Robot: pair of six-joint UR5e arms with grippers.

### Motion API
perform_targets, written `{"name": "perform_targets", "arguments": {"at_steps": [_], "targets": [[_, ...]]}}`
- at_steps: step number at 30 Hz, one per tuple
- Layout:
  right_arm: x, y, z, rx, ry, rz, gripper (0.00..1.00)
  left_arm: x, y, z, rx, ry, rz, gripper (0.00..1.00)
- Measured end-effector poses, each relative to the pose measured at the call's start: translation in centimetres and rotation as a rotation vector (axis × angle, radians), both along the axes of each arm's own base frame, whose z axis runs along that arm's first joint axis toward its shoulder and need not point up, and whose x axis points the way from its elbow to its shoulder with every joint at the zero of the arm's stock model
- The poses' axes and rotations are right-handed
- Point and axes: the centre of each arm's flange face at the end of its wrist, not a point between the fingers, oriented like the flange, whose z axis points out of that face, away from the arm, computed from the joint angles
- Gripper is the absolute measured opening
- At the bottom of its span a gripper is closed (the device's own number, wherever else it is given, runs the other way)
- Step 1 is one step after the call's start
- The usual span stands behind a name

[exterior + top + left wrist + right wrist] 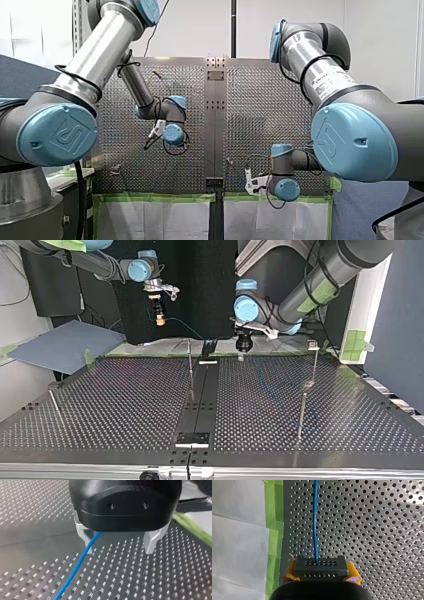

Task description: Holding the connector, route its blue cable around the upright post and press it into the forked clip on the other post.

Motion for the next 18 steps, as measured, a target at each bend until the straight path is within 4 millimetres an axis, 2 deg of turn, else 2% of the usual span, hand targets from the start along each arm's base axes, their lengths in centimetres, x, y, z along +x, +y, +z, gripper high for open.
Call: {"name": "perform_targets", "arguments": {"at_steps": [7, 18], "targets": [[0.0, 0.0, 0.0, 0.0, -0.002, 0.0, 0.0, -0.7, -1.0, -1.5, -0.008, 0.018, -0.023, 0.98], [0.0, -0.1, 0.0, -0.004, -0.005, -0.001, 0.0, -1.8, -2.8, -1.8, -0.041, 0.014, -0.056, 0.98]]}}
